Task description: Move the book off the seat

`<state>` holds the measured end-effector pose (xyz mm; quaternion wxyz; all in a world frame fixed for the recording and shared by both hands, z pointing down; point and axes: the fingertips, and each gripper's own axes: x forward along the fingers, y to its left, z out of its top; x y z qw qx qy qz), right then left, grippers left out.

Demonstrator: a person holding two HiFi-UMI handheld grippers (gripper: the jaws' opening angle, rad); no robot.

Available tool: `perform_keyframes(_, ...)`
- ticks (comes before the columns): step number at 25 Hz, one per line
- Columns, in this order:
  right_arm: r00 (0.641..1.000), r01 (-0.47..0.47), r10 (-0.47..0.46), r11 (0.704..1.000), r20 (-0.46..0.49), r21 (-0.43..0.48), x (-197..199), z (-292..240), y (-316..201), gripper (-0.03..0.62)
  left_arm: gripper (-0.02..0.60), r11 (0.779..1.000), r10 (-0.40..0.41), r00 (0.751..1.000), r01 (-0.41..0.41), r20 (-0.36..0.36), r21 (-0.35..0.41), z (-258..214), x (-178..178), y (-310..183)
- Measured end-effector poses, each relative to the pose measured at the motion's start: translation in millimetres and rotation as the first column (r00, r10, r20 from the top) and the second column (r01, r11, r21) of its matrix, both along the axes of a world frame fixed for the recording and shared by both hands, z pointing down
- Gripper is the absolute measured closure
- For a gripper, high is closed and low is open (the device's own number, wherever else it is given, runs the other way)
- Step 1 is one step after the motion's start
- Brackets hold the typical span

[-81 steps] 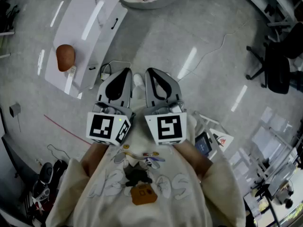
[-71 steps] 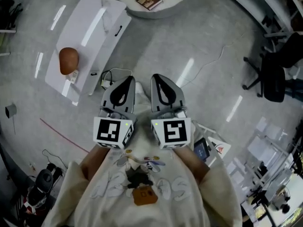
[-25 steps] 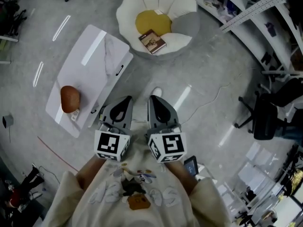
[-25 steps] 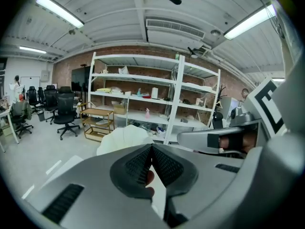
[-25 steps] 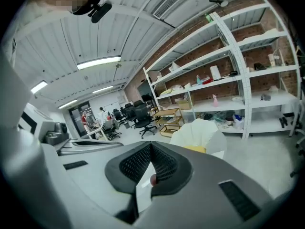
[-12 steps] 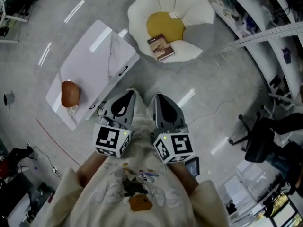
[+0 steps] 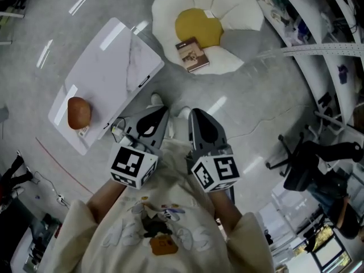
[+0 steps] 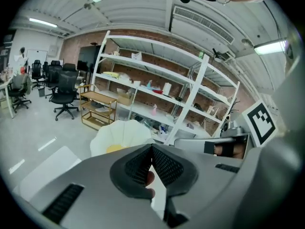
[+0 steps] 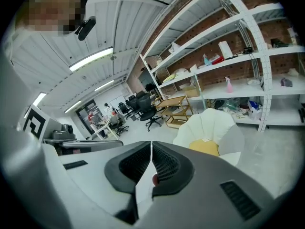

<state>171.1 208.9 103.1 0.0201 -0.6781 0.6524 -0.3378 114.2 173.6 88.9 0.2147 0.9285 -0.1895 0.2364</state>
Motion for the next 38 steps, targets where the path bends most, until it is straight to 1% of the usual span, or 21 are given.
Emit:
perform_keyframes(3, 1.000, 0.028, -0.028, 0.999, -0.006, -0.036, 5.2, 7.5, -19.4, 0.583, 0.581, 1.000, 0.011, 1.000, -0.012, -0.028, -0.025, 0.3, 1.0, -19.1)
perform_keyframes(6, 1.000, 0.020, -0.021, 0.998, -0.003, -0.066, 20.3, 15.6, -34.7, 0.583, 0.581, 1.000, 0.021, 0.999, -0.022, -0.038, -0.022, -2.3, 7.7, -33.3)
perform_keyframes(10, 0.999, 0.045, -0.045, 0.994, 0.001, -0.103, 47.4, 29.7, -55.4, 0.582, 0.581, 0.999, -0.022, 0.999, 0.021, -0.043, -0.034, 3.0, 23.0, -48.8)
perform_keyframes(13, 0.995, 0.100, -0.103, 0.985, -0.014, -0.142, 74.5, 50.8, -72.2, 0.578, 0.581, 0.995, -0.070, 0.997, 0.069, -0.019, -0.068, 23.0, 42.5, -61.0)
perform_keyframes(14, 0.991, 0.129, -0.132, 0.978, -0.009, -0.165, 82.5, 62.9, -77.2, 0.561, 0.581, 0.992, -0.087, 0.996, 0.086, -0.004, -0.093, 32.8, 49.3, -64.8)
perform_keyframes(16, 0.982, 0.189, -0.187, 0.960, 0.027, -0.207, 97.3, 87.6, -89.8, 0.504, 0.581, 0.985, -0.114, 0.993, 0.116, 0.019, -0.127, 49.7, 64.4, -76.0)
perform_keyframes(19, 0.962, 0.271, -0.265, 0.931, 0.059, -0.243, 118.2, 105.7, -110.7, 0.496, 0.581, 0.980, -0.148, 0.988, 0.152, 0.040, -0.132, 67.3, 86.9, -93.6)
perform_keyframes(21, 0.946, 0.323, -0.316, 0.911, 0.071, -0.255, 129.3, 114.9, -124.6, 0.486, 0.581, 0.972, -0.171, 0.984, 0.176, 0.048, -0.153, 80.9, 99.3, -103.1)
perform_keyframes(25, 0.918, 0.395, -0.380, 0.872, 0.109, -0.290, 147.7, 153.8, -149.4, 0.469, 0.581, 0.962, -0.190, 0.978, 0.202, 0.079, -0.183, 118.6, 116.2, -119.1)
perform_keyframes(28, 0.904, 0.427, -0.411, 0.849, 0.117, -0.311, 158.8, 188.0, -158.4, 0.458, 0.581, 0.951, -0.218, 0.970, 0.236, 0.109, -0.198, 150.2, 122.5, -127.6)
perform_keyframes(33, 0.893, 0.448, -0.426, 0.823, 0.142, -0.349, 170.4, 247.6, -163.6, 0.432, 0.581, 0.941, -0.229, 0.960, 0.260, 0.159, -0.216, 199.0, 130.8, -133.8)
perform_keyframes(35, 0.889, 0.457, -0.432, 0.811, 0.152, -0.366, 174.0, 271.3, -165.9, 0.427, 0.581, 0.928, -0.244, 0.954, 0.281, 0.172, -0.244, 216.7, 133.7, -135.9)
perform_keyframes(38, 0.885, 0.464, -0.434, 0.797, 0.169, -0.385, 180.5, 307.9, -174.9, 0.416, 0.581, 0.898, -0.294, 0.940, 0.334, 0.176, -0.287, 244.7, 138.6, -142.5)
